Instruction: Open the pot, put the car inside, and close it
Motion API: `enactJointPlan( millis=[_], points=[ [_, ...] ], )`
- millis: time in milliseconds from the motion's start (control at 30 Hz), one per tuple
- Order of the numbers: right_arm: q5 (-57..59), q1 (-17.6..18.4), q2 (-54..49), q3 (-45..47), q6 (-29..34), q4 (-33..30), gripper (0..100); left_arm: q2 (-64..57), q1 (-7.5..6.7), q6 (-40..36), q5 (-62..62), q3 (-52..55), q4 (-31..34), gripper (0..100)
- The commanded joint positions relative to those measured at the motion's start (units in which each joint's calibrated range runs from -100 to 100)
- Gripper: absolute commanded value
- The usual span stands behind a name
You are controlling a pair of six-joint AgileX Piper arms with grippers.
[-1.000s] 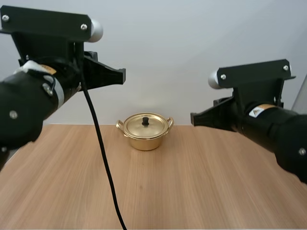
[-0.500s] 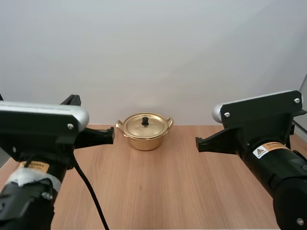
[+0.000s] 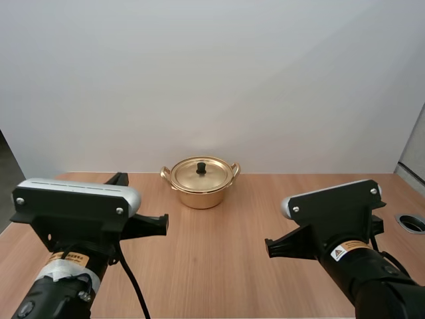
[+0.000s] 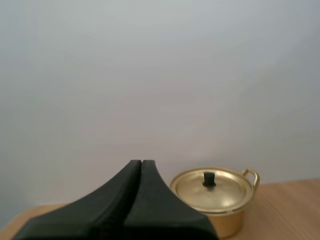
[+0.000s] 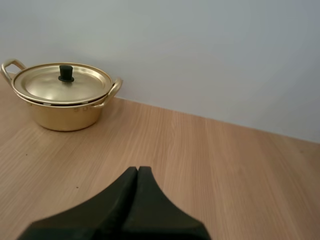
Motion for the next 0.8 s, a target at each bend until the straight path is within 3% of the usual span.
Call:
enactJointPlan(
  millis=[0,133,233,333,767],
  points=[
    [0.0,0.0,-1.9,2.6,2.2,0.1,0,0.0,-0.04,0.0,3.9,2.4,0.0,0],
    [0.0,0.0,-7.4,7.5,6.1,-1.7,0,0.0,-0.04,0.0,4.9,5.5,0.1,0],
    [0.6,0.0,-9.1,7.5,8.4,-2.6,0,0.0,-0.04,0.0,15.3,5.5,0.9,0],
    [0.6,0.0,-9.1,7.5,10.5,-2.6,0,0.0,-0.04,0.0,17.0,5.5,0.9,0],
    [0.8,0.0,-9.1,7.5,10.7,-2.3,0,0.0,-0.04,0.0,15.4,5.5,0.9,0]
  ],
)
